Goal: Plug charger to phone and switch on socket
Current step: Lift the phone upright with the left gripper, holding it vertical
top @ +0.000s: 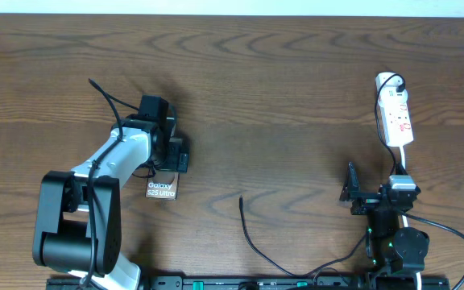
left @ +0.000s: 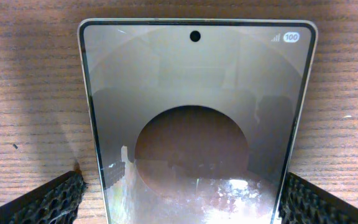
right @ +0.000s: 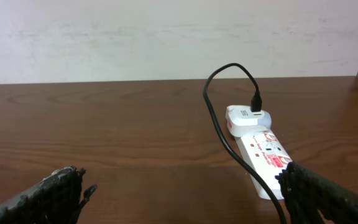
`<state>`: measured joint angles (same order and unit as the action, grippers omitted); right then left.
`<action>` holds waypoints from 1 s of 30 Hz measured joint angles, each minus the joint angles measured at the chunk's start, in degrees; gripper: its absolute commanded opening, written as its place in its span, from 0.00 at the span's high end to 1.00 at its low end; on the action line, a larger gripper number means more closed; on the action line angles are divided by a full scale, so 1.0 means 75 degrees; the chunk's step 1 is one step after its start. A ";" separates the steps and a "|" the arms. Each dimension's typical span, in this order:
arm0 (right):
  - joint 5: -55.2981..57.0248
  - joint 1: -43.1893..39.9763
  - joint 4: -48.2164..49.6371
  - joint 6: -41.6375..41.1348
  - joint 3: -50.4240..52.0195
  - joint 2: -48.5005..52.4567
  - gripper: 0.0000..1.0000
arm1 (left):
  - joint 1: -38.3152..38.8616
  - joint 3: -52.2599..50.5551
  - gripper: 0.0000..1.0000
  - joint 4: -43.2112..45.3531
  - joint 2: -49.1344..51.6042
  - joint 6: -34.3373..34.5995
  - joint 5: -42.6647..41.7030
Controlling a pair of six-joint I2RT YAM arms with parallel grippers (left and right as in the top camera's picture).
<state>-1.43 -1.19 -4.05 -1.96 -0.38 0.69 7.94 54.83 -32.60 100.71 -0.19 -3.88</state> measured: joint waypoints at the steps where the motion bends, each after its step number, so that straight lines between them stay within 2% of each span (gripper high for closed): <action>1: 0.0000 0.0000 0.0003 -0.0003 0.0000 0.0000 0.01 | 0.0000 0.0000 0.01 0.0000 0.0000 0.0000 0.0000; 12: 0.0000 0.0000 0.0003 -0.0003 0.0000 0.0000 0.01 | 0.0000 0.0000 0.10 -0.0012 0.0000 0.0000 0.0003; 30: 0.0000 0.0000 0.0003 -0.0003 0.0000 0.0000 0.01 | 0.0000 0.0000 0.16 -0.0044 -0.0006 0.0000 0.0003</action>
<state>-1.43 -1.19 -4.03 -1.98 -0.38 0.69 7.94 54.83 -32.93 100.66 -0.19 -3.86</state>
